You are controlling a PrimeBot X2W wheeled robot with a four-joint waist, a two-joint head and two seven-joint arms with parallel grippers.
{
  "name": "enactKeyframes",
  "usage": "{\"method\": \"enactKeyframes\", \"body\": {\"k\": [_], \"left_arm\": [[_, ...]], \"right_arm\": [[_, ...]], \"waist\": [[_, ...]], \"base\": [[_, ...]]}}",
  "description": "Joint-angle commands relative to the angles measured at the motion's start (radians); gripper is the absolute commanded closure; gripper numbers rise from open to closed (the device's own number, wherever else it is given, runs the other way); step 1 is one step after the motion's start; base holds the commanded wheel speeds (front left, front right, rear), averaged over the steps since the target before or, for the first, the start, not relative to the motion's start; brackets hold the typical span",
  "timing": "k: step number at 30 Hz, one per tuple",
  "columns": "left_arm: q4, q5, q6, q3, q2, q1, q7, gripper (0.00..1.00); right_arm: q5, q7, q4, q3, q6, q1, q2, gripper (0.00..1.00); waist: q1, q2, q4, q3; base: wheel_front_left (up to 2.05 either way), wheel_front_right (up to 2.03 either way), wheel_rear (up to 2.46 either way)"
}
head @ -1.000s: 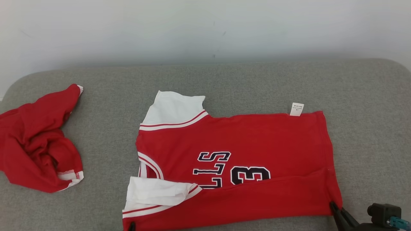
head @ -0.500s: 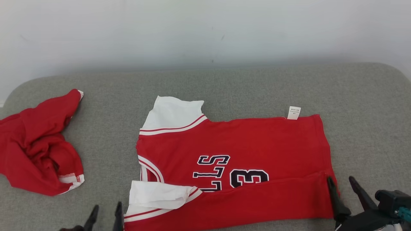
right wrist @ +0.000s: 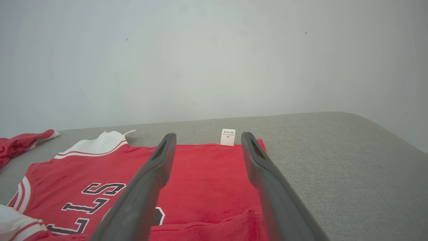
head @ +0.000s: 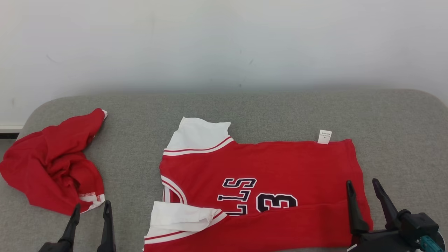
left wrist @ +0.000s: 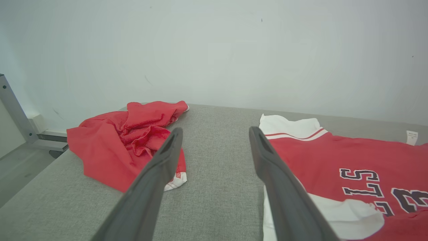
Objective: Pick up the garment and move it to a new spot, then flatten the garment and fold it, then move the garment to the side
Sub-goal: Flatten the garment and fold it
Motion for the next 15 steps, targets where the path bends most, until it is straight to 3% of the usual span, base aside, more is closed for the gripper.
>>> {"method": "enactKeyframes", "body": {"k": [1, 8, 15], "left_arm": [[0.004, 0.032, -0.008, 0.002, -0.002, 0.007, -0.003, 0.00], [0.058, 0.100, -0.075, 0.003, -0.027, -0.005, -0.003, 0.00], [0.082, 0.140, -0.103, 0.019, -0.054, 0.001, -0.003, 0.00]], "right_arm": [[-0.016, -0.018, 0.001, 0.012, -0.003, 0.004, 0.007, 0.00], [-0.046, -0.052, 0.021, 0.037, -0.003, 0.023, 0.035, 0.00], [-0.052, -0.054, -0.002, 0.020, -0.003, 0.052, 0.058, 0.00]], "waist": [[0.0000, 0.0000, 0.007, -0.011], [0.0000, 0.0000, 0.009, -0.026], [0.0000, 0.0000, 0.009, -0.030]], "base": [[0.00, 0.00, 0.00], [0.00, 0.00, 0.00], [0.00, 0.00, 0.00]]}}
